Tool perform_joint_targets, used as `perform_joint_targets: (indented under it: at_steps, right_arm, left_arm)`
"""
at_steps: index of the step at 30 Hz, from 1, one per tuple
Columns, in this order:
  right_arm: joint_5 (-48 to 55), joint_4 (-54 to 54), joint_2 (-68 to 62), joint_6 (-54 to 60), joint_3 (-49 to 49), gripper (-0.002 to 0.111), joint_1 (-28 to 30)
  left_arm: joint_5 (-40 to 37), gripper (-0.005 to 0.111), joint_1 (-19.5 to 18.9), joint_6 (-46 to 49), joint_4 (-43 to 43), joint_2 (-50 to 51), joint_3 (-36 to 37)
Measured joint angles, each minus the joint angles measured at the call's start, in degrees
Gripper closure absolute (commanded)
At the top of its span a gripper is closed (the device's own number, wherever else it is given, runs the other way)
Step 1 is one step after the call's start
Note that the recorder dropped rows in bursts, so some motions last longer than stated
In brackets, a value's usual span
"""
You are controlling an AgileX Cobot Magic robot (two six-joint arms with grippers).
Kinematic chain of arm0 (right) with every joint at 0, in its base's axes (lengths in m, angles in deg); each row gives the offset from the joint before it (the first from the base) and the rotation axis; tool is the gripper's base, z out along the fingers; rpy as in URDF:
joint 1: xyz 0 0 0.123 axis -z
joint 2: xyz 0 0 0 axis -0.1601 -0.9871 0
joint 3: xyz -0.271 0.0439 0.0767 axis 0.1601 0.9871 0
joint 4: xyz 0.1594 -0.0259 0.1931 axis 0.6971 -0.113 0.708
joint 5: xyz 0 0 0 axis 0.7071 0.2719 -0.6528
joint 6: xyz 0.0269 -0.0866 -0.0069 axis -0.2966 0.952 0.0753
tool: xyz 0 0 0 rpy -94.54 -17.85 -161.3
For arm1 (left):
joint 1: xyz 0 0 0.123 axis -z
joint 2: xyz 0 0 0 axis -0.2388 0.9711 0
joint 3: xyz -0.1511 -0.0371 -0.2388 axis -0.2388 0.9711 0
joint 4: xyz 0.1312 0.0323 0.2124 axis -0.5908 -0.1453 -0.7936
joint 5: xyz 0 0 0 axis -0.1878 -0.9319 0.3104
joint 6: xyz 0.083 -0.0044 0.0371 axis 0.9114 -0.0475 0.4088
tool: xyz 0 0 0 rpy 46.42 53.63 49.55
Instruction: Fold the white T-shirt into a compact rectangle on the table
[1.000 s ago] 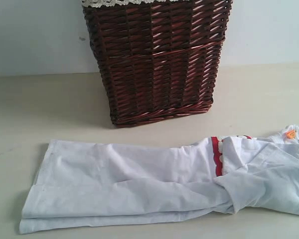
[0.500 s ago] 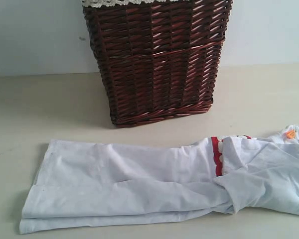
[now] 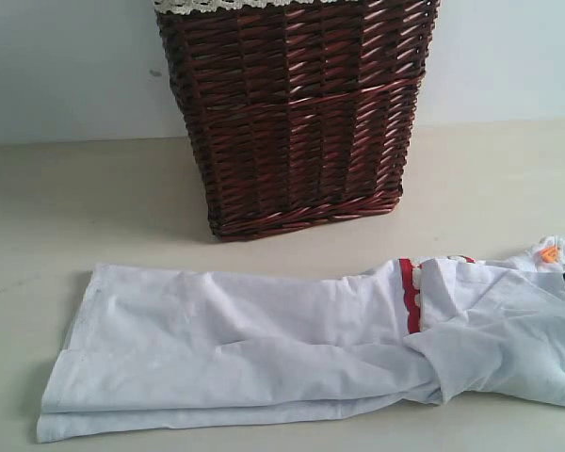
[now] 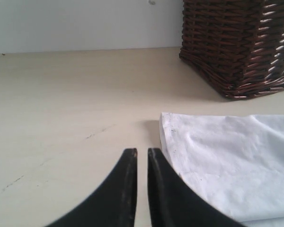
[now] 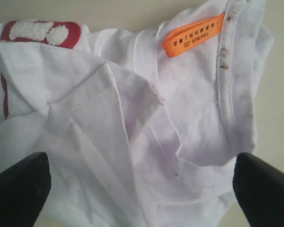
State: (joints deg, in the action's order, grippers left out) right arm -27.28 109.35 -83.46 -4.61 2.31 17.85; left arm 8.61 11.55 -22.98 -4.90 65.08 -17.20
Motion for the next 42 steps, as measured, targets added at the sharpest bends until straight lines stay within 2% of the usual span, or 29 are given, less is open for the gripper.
perform_joint_targets:
  at_steps: [4,10,42]
  right_arm:
    - [-1.9,5.9,0.0,-0.4,0.0,0.003,0.0]
    - [-3.2,9.4,-1.4,-0.4,0.0,0.003,0.0]
    - [-7.1,7.5,-13.0,4.5,-0.1,0.003,0.0]
  left_arm:
    - [0.0,0.096,0.0,0.0,0.0,0.0,0.0]
    - [0.0,0.096,0.0,0.0,0.0,0.0,0.0]
    - [0.0,0.096,0.0,0.0,0.0,0.0,0.0]
